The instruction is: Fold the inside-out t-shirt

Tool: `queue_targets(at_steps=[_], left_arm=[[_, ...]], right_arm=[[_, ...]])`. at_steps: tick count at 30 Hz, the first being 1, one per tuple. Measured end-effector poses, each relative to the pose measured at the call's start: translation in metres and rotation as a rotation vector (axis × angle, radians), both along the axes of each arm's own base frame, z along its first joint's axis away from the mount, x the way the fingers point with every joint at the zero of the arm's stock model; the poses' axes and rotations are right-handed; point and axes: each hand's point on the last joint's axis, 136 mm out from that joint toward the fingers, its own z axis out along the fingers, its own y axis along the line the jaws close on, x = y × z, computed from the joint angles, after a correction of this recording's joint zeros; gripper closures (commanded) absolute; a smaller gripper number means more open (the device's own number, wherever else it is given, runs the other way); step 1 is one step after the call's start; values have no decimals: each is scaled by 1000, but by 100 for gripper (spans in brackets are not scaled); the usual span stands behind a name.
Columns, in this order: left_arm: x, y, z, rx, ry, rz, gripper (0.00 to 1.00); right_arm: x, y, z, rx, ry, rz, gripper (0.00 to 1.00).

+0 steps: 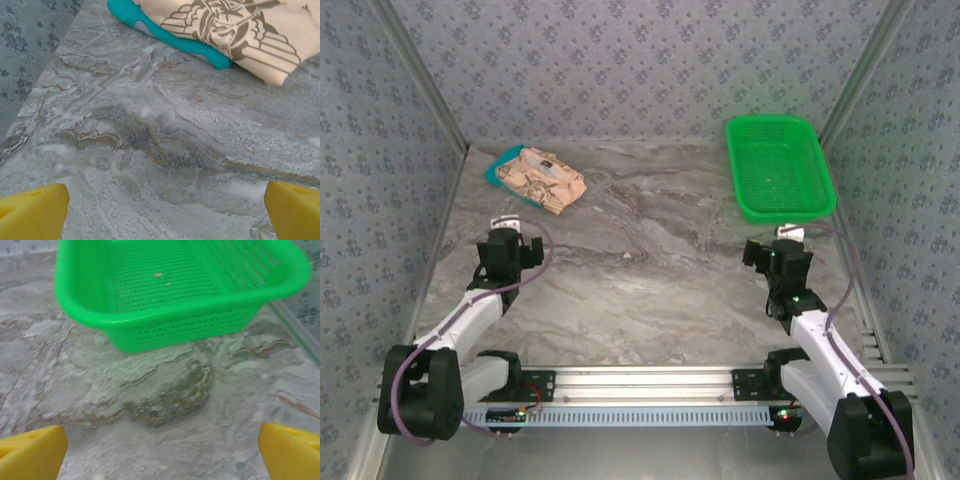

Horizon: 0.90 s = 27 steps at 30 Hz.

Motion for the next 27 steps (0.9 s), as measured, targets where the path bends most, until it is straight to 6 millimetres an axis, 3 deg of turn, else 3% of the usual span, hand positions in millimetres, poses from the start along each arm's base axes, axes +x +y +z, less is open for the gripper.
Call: queue_targets(at_steps=[4,8,13,21,27], left_arm=[[8,-7,-11,33,-26,-75,0],[14,-13,-30,16,-16,-135,0],[29,-21,-31,-45,-61,-189,0],[43,-33,-32,-58,-94,-262,0],[59,-20,-22,-84,-129,-229,0]], right_arm=[[0,-4,2,-15,-77,13,0],[1,-24,-17,-41,-60,-19,0],[4,-35,-39,-18,-46,-6,0],[29,-21,-47,5,-77,71,0],[65,-13,-58,-20,-69,110,0]])
